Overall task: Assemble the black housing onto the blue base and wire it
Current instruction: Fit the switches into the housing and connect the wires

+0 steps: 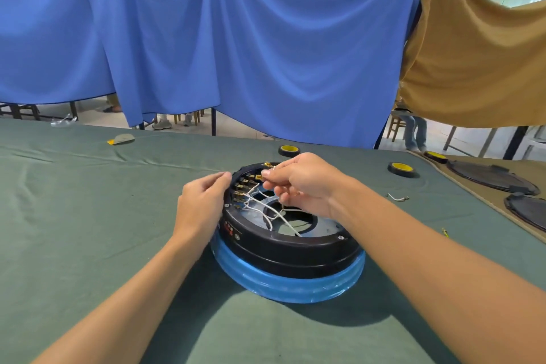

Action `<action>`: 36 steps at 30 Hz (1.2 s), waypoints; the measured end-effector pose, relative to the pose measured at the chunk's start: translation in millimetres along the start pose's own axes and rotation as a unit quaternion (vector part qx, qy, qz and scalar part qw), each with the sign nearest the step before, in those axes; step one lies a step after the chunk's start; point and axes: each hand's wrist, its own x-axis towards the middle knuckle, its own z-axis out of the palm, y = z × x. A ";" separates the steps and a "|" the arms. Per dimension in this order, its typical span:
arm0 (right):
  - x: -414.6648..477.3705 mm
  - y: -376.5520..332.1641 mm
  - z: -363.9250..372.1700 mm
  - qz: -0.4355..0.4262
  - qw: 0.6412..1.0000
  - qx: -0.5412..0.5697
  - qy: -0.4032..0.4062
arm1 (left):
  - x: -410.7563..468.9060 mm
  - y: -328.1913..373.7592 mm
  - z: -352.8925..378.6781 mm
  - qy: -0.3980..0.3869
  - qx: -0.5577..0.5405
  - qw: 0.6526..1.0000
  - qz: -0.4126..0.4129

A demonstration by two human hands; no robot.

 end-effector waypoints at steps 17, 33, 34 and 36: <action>13.3 -1.6 28.4 0.042 0.994 0.022 0.095 | 0.2 -12.1 7.6 -0.008 -0.065 0.998 0.001; 11.2 -5.7 29.5 0.016 0.997 0.081 0.006 | 0.4 -11.0 7.2 -0.011 -0.060 0.998 -0.006; 11.6 -5.3 28.5 0.030 0.996 0.078 0.003 | 0.0 -10.4 7.1 -0.011 -0.059 0.998 -0.007; 13.1 -4.6 26.2 0.059 0.996 0.061 0.015 | -0.7 -9.3 7.0 -0.010 -0.059 0.998 -0.013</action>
